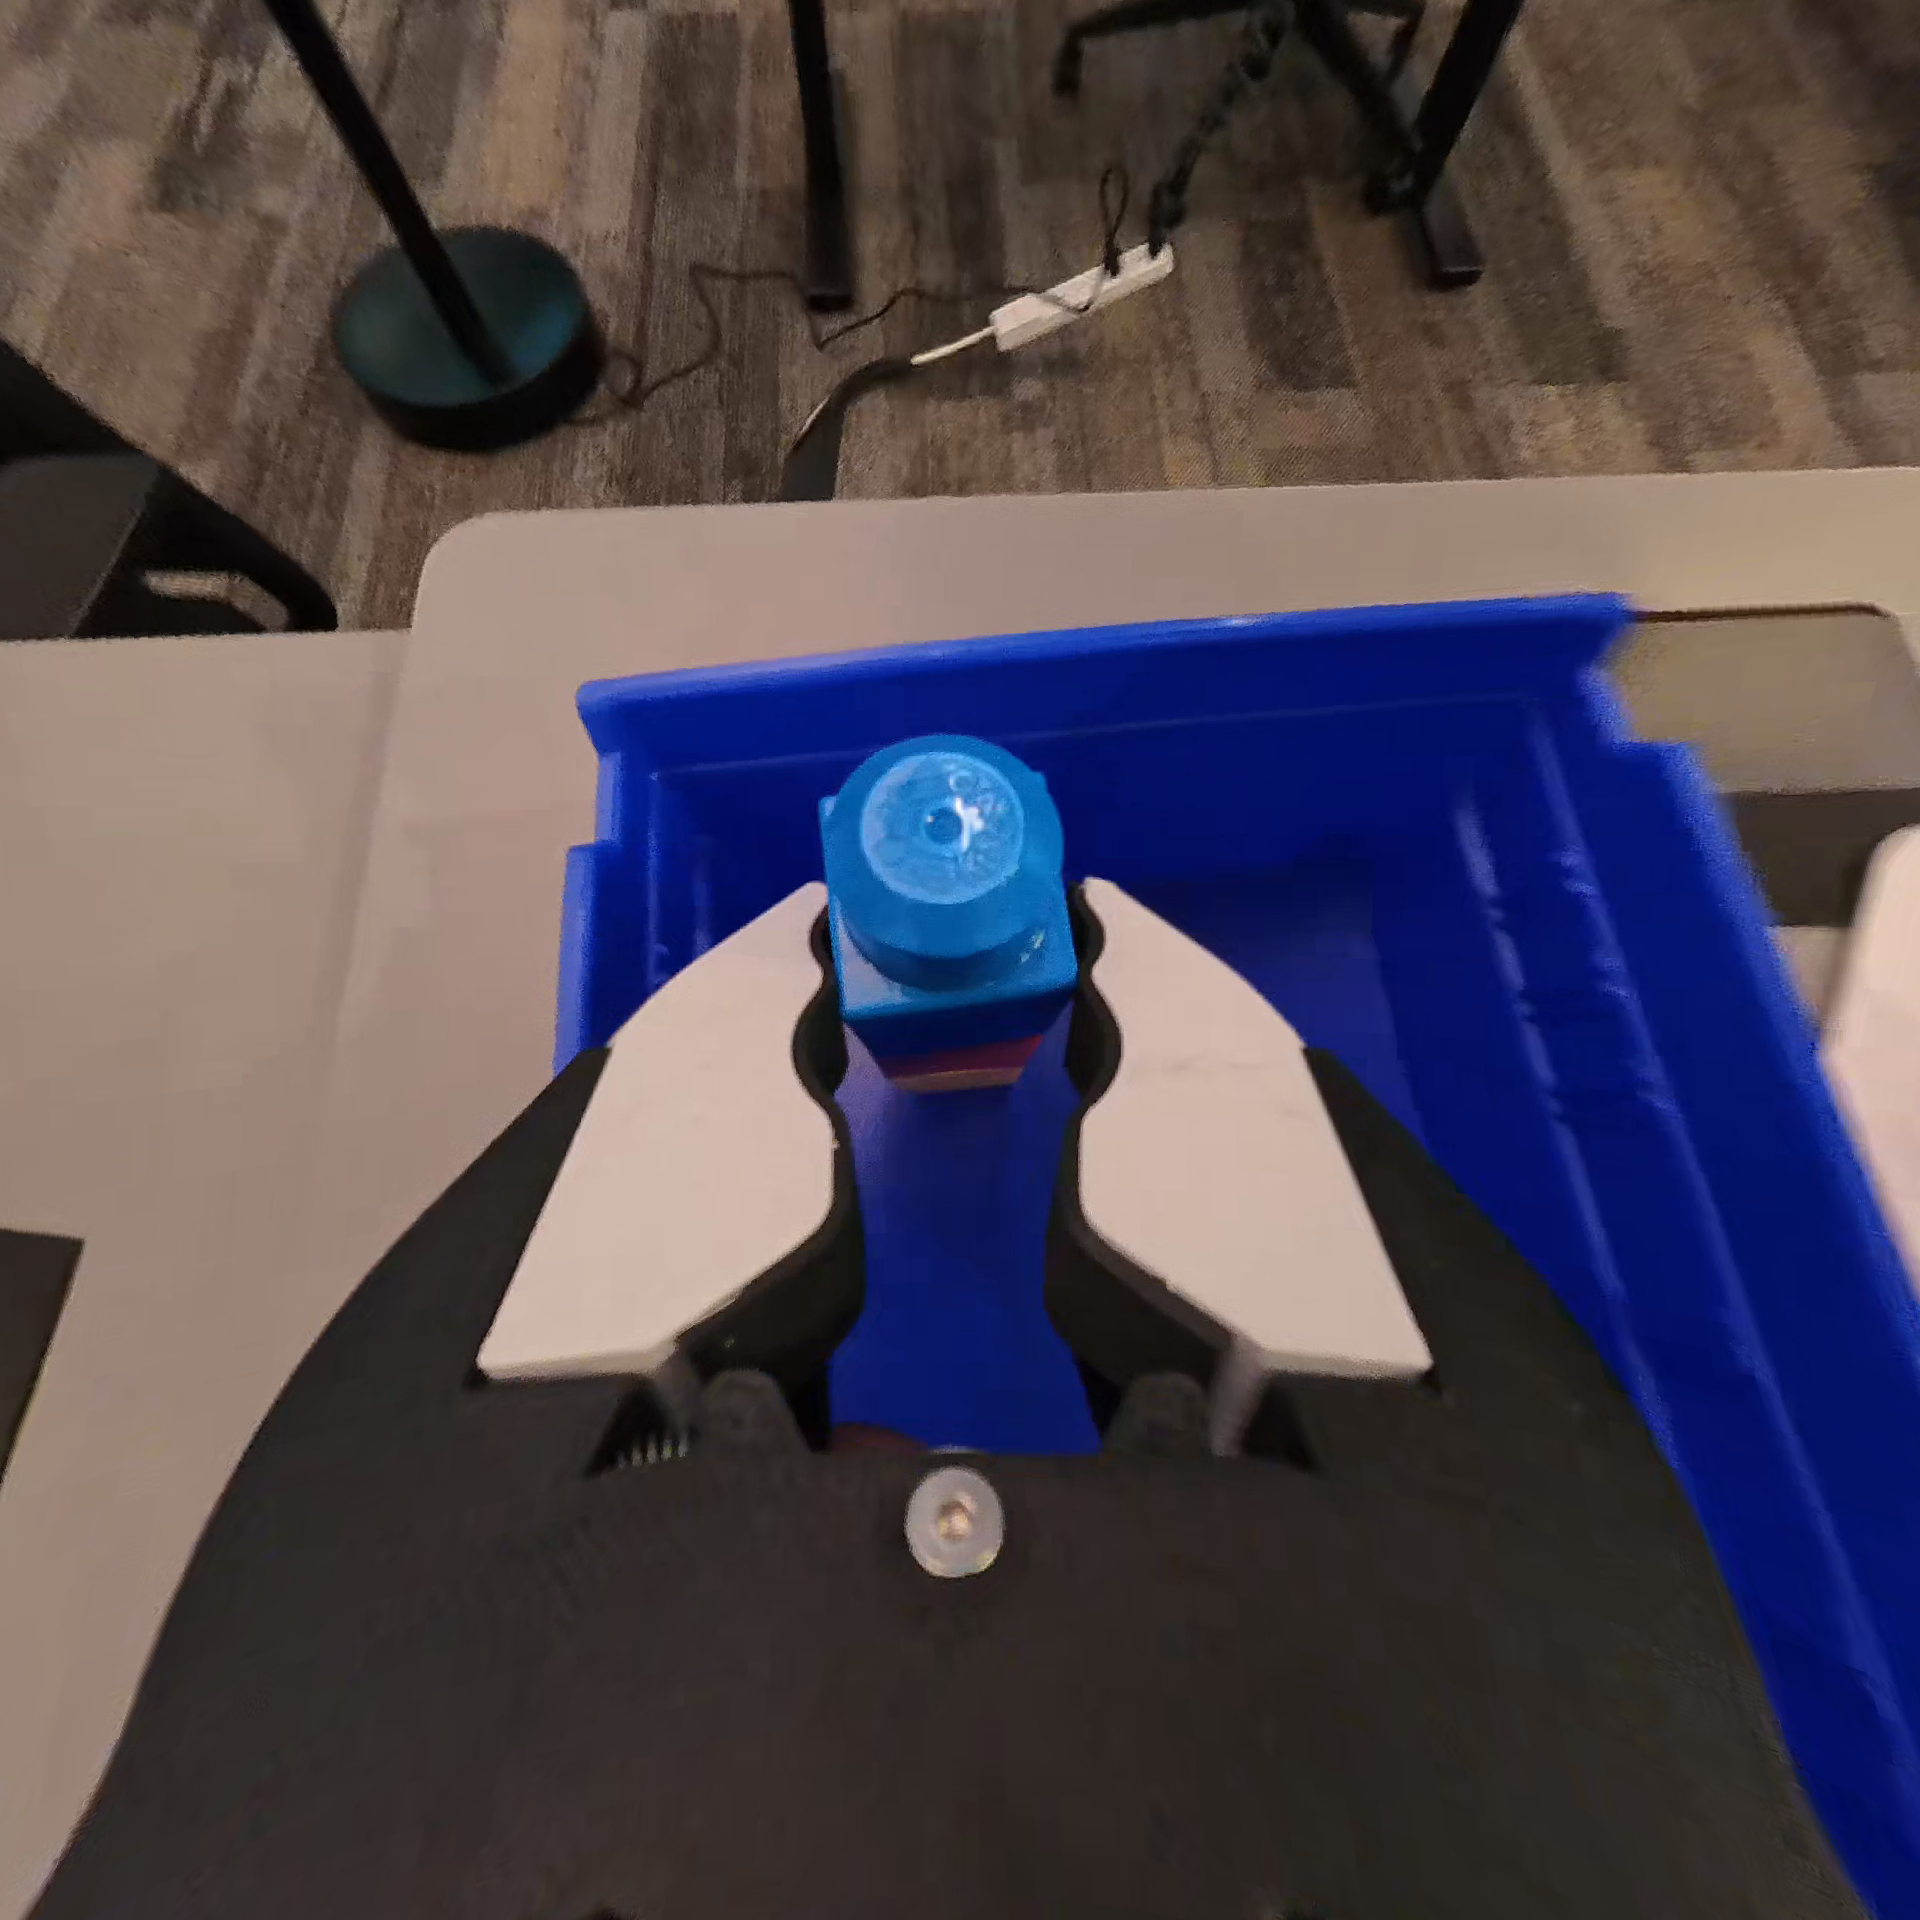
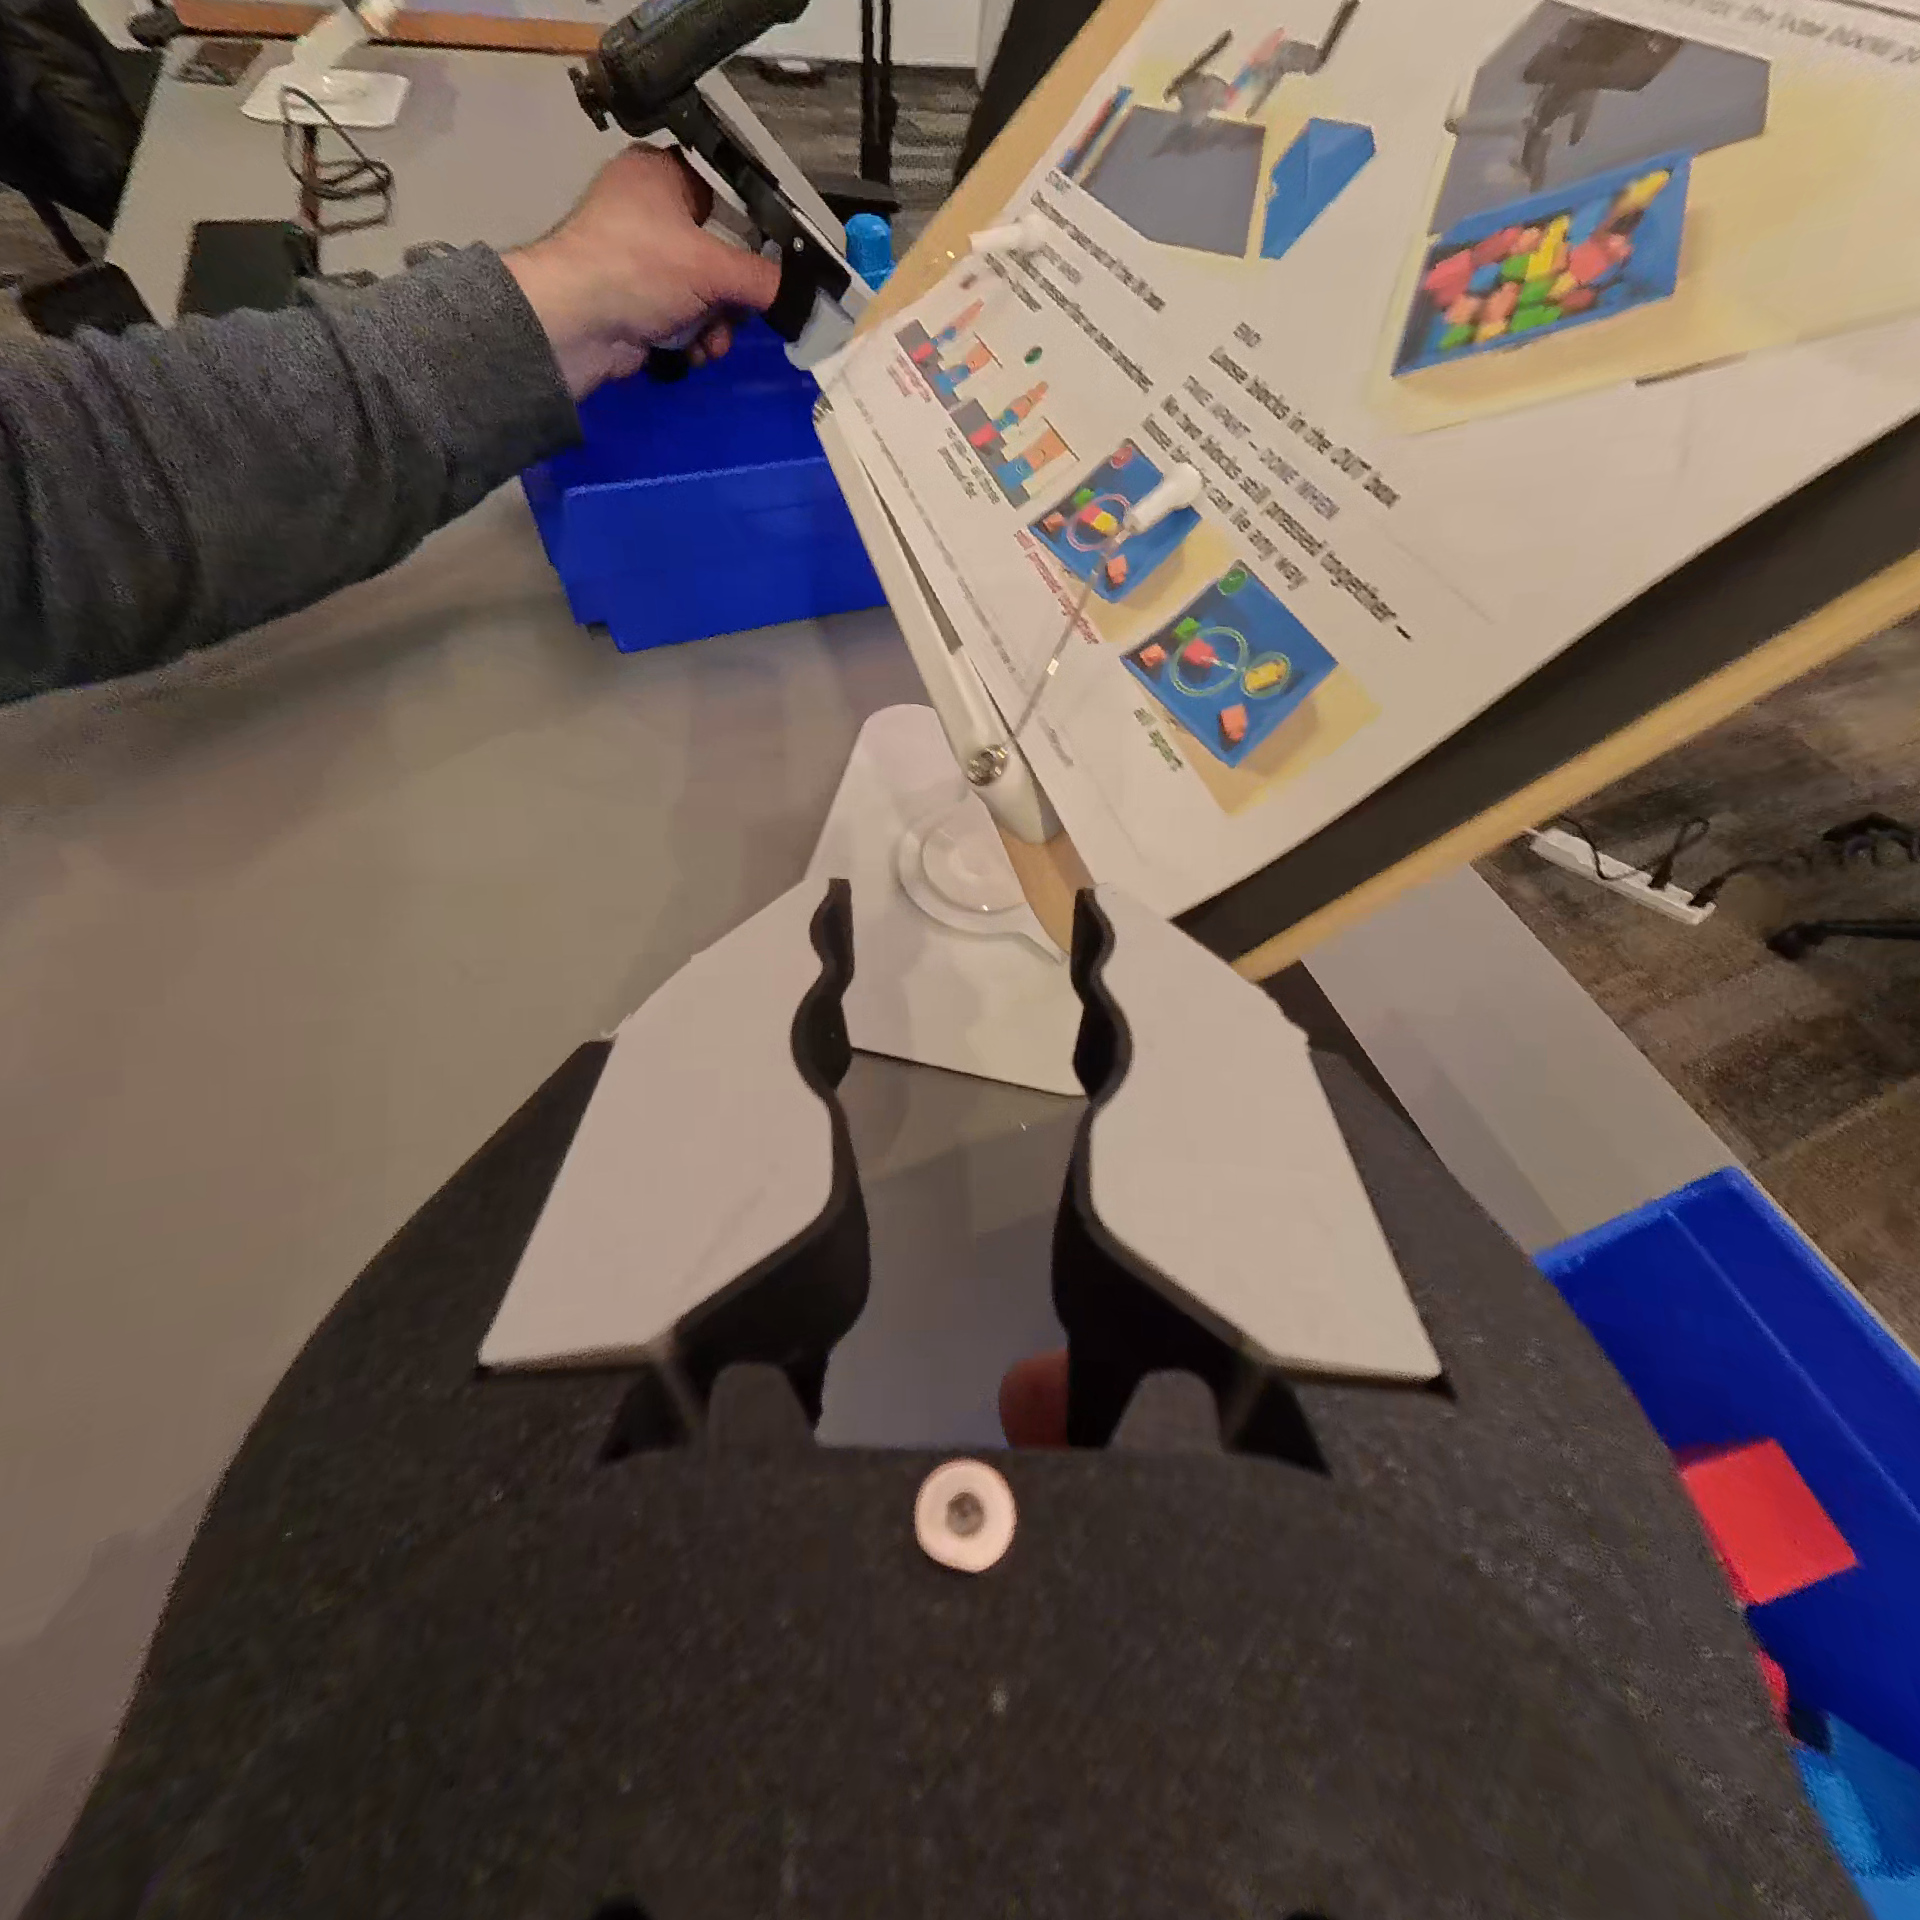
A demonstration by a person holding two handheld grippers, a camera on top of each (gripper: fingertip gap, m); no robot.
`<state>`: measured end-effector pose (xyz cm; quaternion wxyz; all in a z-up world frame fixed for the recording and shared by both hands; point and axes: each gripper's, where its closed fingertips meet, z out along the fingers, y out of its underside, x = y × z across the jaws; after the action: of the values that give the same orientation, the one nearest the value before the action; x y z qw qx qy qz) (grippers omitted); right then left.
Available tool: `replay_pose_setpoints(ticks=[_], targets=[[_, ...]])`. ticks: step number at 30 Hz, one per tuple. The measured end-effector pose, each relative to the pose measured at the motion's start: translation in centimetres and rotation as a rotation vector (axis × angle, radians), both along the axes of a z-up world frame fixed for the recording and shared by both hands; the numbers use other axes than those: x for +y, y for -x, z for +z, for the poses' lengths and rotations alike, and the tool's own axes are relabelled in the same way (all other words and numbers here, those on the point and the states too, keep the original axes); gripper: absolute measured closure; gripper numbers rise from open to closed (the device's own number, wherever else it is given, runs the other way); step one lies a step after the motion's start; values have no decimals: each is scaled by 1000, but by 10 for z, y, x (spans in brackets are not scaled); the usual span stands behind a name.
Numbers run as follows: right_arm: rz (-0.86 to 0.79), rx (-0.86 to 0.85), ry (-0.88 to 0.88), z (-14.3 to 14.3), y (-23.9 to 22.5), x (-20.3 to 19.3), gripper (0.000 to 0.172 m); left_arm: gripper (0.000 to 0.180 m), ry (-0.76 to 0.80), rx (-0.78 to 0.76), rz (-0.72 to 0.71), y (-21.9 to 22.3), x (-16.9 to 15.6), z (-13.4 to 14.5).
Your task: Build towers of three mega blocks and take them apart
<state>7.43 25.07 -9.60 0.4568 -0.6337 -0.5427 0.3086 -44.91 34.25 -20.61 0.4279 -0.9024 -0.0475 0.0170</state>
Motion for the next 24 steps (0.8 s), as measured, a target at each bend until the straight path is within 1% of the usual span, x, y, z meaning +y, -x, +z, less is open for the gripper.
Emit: replay_pose_setpoints(ticks=[1, 3, 5, 8, 11, 13, 14, 17, 20, 24], targets=[[17, 14, -5, 3, 3, -4, 131, 141, -10, -1, -47, -12, -9, 12], [66, 40, -11, 9, 11, -16, 131, 141, -74, 15, -158, -44, -29, 45], [112, 63, -15, 15, 20, -28, 130, 142, -104, 52, -283, -83, -54, 77], [183, 112, -20, 24, 35, -48, 129, 142, -146, 94, -516, -162, -92, 114], [242, 150, -13, 29, 50, -65, 128, 142, -184, 75, -785, -253, -123, 135], [262, 173, -14, 32, 58, -73, 126, 142, -171, 53, -976, -313, -143, 135], [273, 185, -11, 33, 61, -77, 126, 142, -159, 68, -1056, -339, -150, 131], [298, 204, 4, 33, 68, -84, 123, 142, -105, 89, -1238, -400, -169, 115], [332, 212, 18, 30, 73, -89, 123, 142, -57, 112, -1344, -435, -179, 103], [393, 179, 33, 19, 79, -99, 124, 142, -40, 107, -1403, -458, -183, 99]])
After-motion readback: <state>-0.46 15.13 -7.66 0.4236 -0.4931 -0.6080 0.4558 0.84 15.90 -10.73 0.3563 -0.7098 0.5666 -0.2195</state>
